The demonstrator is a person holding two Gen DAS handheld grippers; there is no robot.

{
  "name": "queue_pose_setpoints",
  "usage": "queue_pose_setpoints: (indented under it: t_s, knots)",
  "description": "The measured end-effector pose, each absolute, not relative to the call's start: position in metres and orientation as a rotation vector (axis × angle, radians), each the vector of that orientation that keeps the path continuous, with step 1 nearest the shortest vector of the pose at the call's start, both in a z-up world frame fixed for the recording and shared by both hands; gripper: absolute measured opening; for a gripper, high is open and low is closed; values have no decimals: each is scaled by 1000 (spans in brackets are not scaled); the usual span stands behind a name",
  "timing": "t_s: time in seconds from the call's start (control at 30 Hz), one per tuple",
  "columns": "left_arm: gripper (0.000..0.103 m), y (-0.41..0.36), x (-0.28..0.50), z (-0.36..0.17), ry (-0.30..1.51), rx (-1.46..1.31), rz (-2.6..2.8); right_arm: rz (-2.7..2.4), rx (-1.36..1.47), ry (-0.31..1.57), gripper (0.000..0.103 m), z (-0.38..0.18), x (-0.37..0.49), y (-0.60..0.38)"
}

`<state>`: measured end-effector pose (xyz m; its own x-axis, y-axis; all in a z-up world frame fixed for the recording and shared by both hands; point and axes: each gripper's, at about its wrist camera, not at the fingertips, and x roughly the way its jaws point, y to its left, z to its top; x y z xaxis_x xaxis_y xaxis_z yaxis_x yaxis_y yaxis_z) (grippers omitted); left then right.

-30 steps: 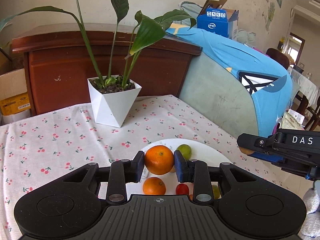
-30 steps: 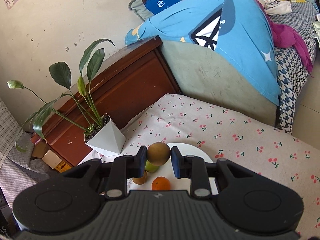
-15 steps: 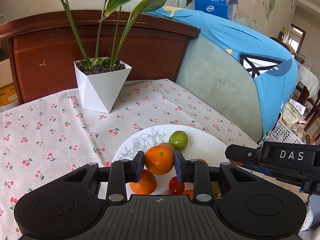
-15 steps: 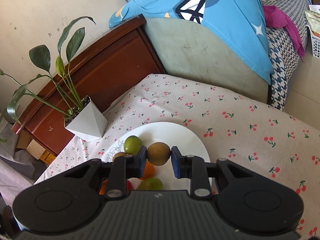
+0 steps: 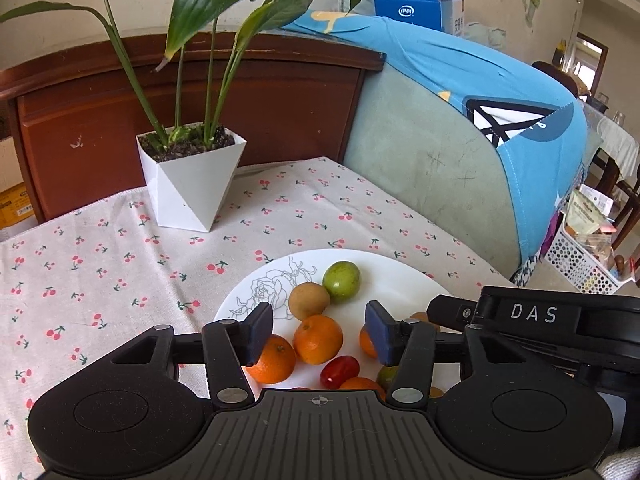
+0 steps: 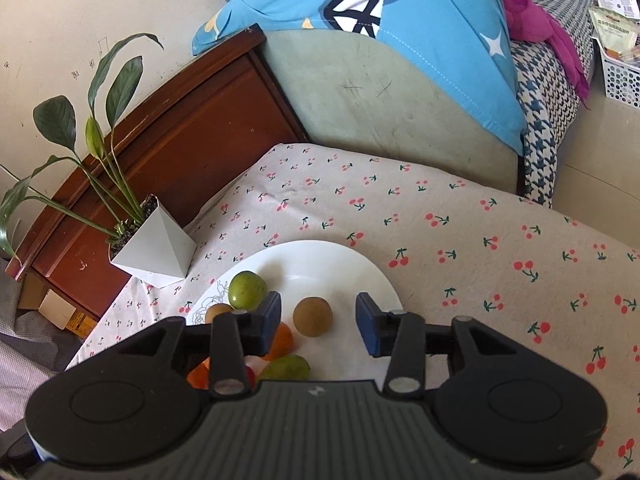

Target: Organize fruits

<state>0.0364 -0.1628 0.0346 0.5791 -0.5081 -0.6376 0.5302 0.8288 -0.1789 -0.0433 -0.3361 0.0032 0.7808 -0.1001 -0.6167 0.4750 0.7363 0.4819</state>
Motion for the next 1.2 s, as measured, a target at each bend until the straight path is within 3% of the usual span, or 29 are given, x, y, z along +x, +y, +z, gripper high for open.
queue_pose_setpoints:
  t_s: [0.1,0.37,0.47,1.2]
  knots:
    - [72,-158,34,44,745,31,-583,-349,662,585,53,11,-48,-335]
    - [85,-146,16,71,732,74,-547,-366,588,585,80,31,-67,-323]
    - [91,-139,9,76,739,88,-522,-364,590,594,81,34,-76,-321]
    - [97,-111,-2,70,907,139,-329,-441,429,733,92,34,-100,-289]
